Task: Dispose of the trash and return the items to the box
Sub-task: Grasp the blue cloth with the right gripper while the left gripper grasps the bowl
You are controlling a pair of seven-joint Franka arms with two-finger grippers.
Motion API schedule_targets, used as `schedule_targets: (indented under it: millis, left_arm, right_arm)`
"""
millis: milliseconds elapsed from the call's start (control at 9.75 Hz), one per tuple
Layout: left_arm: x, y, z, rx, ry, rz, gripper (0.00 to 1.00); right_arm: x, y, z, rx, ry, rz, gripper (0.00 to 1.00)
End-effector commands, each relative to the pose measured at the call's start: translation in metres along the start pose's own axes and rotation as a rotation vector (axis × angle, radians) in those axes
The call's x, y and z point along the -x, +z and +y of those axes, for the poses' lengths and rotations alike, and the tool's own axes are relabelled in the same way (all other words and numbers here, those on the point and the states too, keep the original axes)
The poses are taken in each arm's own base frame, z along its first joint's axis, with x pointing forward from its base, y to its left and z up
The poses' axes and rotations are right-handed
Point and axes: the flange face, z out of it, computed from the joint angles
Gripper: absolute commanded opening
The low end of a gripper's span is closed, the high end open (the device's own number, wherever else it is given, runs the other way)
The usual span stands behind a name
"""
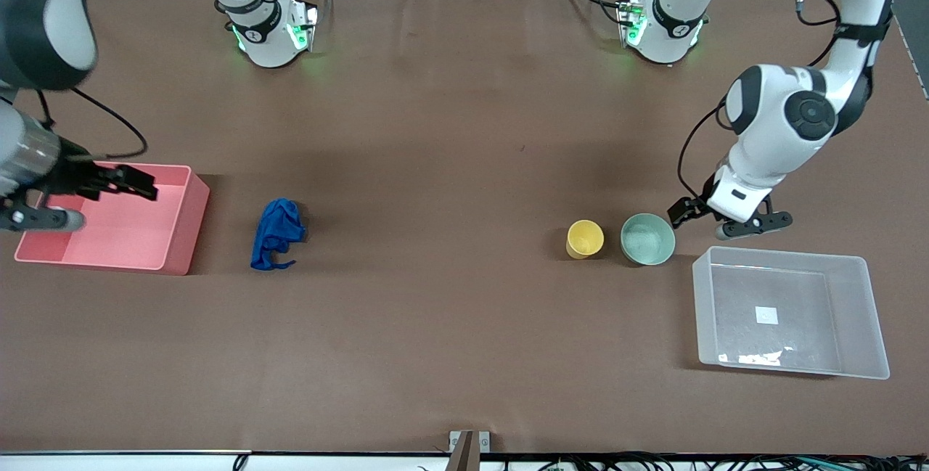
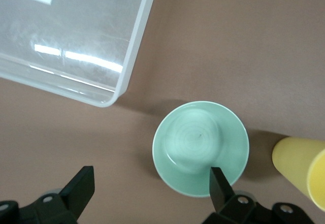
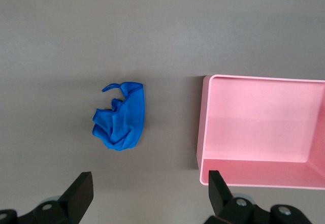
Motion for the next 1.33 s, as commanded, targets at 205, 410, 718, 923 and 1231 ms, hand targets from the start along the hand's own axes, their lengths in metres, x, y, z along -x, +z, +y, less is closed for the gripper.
schedule_targets:
  millis: [205, 410, 718, 923, 1231]
  left_arm:
    - [0.014, 0.074, -0.001, 0.017, -0.138, -0.034, 0.82]
    - [0.019, 0.093, 0.002, 0.021, -0.159, -0.046, 0.64]
    - [0.022, 0.113, 0.002, 0.019, -0.161, -0.072, 0.41]
    - [0.016, 0.111, 0.004, 0.024, -0.157, -0.062, 0.04]
    - [-0.01, 0.057, 0.01, 0.037, -0.159, 0.007, 0.0]
  right_arm:
    - [-0.039, 0.108, -0.014, -0.015, -0.02, -0.085, 0.98]
    - [-0.039, 0.16, -0.027, -0.011, -0.035, -0.039, 0.98]
    - [-0.033, 0.221, -0.048, -0.005, -0.056, -0.014, 0.97]
    - [-0.019, 0.252, -0.067, -0.002, -0.043, 0.01, 0.97]
    - [0.006, 0.295, -0.086, 0.0, -0.031, 0.023, 0.97]
